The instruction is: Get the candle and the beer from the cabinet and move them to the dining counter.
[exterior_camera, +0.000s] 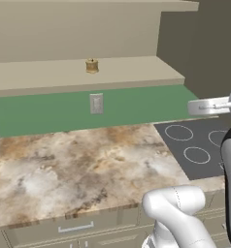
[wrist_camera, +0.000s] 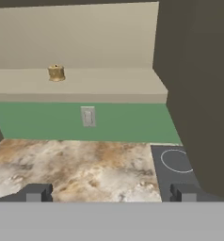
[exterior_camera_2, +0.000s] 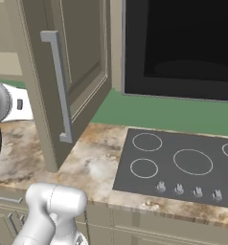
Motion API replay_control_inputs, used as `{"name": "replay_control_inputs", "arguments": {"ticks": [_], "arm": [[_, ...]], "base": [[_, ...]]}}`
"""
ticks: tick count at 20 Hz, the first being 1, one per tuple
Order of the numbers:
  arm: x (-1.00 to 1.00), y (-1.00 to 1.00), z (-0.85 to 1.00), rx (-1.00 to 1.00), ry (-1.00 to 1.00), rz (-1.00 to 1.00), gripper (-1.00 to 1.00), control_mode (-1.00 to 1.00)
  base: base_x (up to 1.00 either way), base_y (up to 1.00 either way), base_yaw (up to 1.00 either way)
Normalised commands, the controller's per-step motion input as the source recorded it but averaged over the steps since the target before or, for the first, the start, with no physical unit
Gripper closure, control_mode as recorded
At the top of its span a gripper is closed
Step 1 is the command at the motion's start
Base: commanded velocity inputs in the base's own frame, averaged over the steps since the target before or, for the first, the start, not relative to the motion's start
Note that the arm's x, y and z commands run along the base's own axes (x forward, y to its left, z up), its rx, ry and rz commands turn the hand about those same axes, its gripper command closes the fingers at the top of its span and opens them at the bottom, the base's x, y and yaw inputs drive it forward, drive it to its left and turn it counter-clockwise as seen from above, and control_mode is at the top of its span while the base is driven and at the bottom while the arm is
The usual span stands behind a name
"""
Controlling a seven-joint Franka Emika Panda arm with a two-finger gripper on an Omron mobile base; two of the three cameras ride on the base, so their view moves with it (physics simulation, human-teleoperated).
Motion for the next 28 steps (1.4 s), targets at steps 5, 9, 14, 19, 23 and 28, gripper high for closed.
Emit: {"name": "replay_control_inputs", "arguments": {"ticks": [5, 9, 14, 19, 23, 28], "arm": [[0.00, 0.00, 0.00, 0.00, 0.00, 0.00, -1.00, 1.00], [0.00, 0.00, 0.00, 0.00, 0.00, 0.00, -1.00, 1.00], [0.00, 0.00, 0.00, 0.00, 0.00, 0.00, -1.00, 1.00], [0.00, 0.00, 0.00, 0.00, 0.00, 0.00, -1.00, 1.00], [0.00, 0.00, 0.00, 0.00, 0.00, 0.00, -1.00, 1.00], [0.00, 0.00, 0.00, 0.00, 0.00, 0.00, -1.00, 1.00]], "base": [[0.17, 0.33, 0.00], [0.00, 0.49, 0.00], [-0.05, 0.65, 0.00], [-0.05, 0.67, 0.00], [0.01, 0.33, 0.03], [0.10, 0.05, 0.00]]}}
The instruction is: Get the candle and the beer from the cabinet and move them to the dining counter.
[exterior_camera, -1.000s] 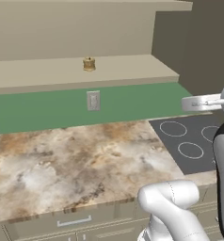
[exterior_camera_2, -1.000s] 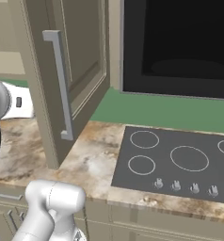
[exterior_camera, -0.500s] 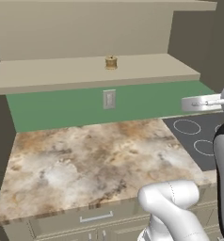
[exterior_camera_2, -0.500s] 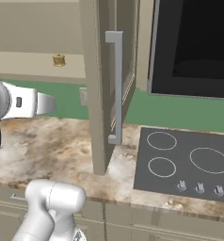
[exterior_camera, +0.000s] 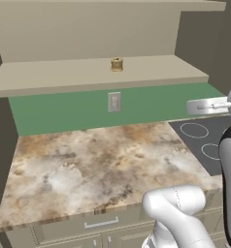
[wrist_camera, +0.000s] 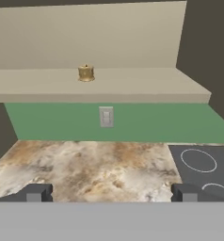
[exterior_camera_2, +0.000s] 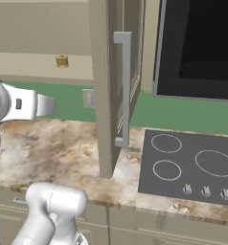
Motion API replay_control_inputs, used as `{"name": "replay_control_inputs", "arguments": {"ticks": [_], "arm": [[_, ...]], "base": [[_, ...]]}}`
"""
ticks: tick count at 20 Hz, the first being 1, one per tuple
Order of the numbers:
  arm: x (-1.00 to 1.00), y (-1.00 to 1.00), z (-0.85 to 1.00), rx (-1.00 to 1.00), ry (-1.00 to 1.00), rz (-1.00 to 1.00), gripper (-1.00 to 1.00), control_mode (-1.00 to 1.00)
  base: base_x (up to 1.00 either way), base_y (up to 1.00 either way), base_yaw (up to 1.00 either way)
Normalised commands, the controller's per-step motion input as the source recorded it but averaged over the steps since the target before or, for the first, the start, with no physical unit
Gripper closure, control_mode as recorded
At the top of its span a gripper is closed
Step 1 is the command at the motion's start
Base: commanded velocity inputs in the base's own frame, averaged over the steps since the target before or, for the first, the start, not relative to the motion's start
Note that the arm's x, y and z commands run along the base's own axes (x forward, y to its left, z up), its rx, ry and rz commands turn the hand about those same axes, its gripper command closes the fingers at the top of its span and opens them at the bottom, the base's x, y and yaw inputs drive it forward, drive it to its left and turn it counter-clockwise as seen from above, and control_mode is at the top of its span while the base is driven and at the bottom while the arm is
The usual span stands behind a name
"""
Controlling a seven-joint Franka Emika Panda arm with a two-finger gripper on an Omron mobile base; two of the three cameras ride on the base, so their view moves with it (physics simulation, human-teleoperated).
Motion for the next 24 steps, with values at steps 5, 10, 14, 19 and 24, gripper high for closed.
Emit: {"name": "replay_control_inputs", "arguments": {"ticks": [5, 10, 14, 19, 24], "arm": [[0.00, 0.00, 0.00, 0.00, 0.00, 0.00, -1.00, 1.00], [0.00, 0.00, 0.00, 0.00, 0.00, 0.00, -1.00, 1.00], [0.00, 0.00, 0.00, 0.00, 0.00, 0.00, -1.00, 1.00], [0.00, 0.00, 0.00, 0.00, 0.00, 0.00, -1.00, 1.00], [0.00, 0.00, 0.00, 0.00, 0.00, 0.00, -1.00, 1.00]], "base": [[0.00, 0.43, 0.00], [-0.01, 0.67, 0.03], [0.00, 0.77, 0.03], [0.00, 0.76, 0.01], [0.00, 0.55, 0.00]]}}
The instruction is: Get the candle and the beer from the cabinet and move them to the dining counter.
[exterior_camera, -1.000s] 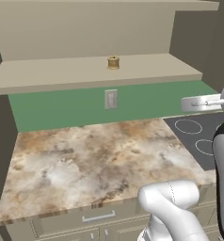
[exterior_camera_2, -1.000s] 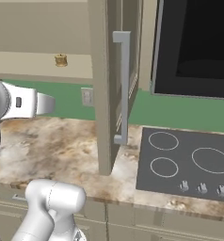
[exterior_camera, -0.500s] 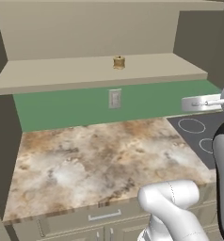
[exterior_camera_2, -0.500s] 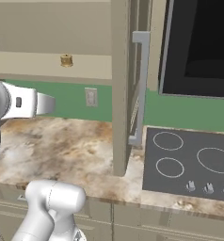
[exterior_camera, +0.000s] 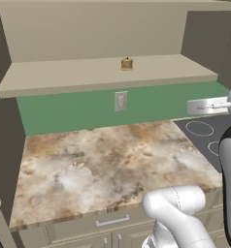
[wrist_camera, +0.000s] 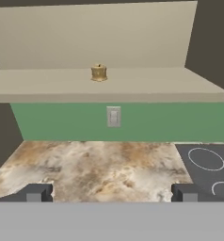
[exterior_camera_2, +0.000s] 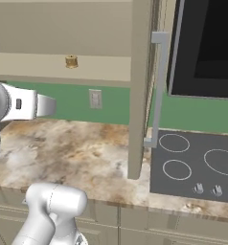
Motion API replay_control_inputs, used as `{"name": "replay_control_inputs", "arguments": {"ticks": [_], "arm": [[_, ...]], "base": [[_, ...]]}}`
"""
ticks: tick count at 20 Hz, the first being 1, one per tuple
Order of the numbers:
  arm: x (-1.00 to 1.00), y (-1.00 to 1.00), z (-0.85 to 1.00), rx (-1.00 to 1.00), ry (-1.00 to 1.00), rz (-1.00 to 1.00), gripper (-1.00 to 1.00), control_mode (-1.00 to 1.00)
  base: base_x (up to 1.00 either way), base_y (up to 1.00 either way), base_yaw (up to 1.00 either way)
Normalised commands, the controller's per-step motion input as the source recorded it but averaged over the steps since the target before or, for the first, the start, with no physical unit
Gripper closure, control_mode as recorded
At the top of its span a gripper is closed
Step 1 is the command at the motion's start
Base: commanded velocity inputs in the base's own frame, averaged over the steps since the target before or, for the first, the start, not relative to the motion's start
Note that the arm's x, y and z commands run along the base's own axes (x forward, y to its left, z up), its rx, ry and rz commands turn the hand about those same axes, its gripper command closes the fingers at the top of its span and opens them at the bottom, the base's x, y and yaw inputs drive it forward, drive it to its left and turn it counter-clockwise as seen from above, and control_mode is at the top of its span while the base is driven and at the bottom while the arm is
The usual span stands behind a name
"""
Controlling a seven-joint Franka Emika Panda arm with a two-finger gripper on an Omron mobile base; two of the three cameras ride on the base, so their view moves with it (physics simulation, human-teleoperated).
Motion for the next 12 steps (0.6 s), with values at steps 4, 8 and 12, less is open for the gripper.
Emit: {"name": "replay_control_inputs", "arguments": {"ticks": [4, 8, 12], "arm": [[0.00, 0.00, 0.00, 0.00, 0.00, 0.00, -1.00, 1.00], [0.00, 0.00, 0.00, 0.00, 0.00, 0.00, -1.00, 1.00], [0.07, 0.16, 0.04, -0.02, -0.03, 0.00, -1.00, -1.00]], "base": [[0.00, 0.10, 0.00], [0.00, 0.00, 0.00], [0.00, 0.00, 0.00]]}}
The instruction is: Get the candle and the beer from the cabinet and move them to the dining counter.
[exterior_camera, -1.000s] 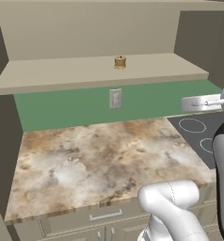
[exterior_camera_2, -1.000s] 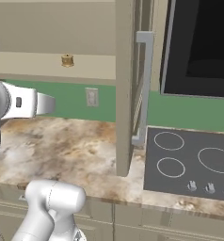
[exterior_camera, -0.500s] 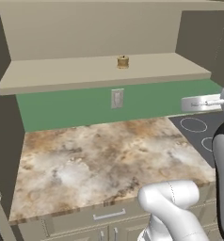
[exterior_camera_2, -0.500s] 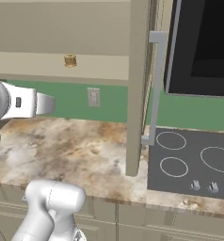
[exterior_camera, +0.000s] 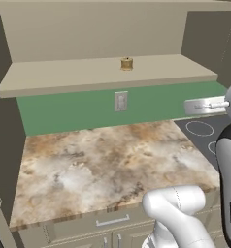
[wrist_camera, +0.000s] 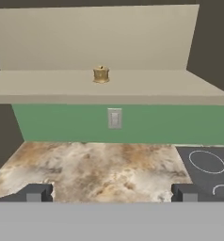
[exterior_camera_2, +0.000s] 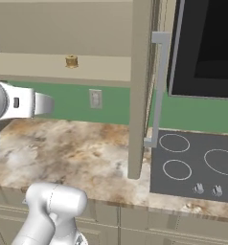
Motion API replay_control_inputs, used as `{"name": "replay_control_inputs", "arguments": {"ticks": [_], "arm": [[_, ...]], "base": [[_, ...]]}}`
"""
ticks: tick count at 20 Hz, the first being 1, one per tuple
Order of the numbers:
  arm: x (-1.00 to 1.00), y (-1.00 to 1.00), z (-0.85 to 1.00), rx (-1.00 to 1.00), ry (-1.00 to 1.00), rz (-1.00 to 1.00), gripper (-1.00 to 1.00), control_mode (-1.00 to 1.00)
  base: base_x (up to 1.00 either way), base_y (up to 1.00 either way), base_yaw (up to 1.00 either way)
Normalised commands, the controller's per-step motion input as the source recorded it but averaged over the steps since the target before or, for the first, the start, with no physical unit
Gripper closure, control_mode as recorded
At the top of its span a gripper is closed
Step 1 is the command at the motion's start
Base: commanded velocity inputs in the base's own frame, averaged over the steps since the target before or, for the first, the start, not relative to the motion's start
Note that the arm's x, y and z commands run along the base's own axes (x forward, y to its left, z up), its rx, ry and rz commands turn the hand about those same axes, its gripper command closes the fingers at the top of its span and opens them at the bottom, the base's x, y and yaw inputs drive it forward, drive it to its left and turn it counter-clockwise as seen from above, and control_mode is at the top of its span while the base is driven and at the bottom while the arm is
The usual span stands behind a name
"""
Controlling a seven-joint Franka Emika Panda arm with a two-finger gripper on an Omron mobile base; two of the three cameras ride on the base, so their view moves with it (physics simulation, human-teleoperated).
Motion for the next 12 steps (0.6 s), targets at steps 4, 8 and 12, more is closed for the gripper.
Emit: {"name": "replay_control_inputs", "arguments": {"ticks": [4, 8, 12], "arm": [[0.00, 0.00, 0.42, 0.00, -0.16, 0.00, -1.00, -1.00], [0.00, 0.25, 0.69, 0.00, -0.13, 0.00, -1.00, -1.00], [0.06, 0.23, 0.54, 0.00, -0.03, 0.00, -1.00, -1.00]], "base": [[0.00, 0.00, 0.00], [0.00, 0.00, 0.00], [0.00, 0.00, 0.00]]}}
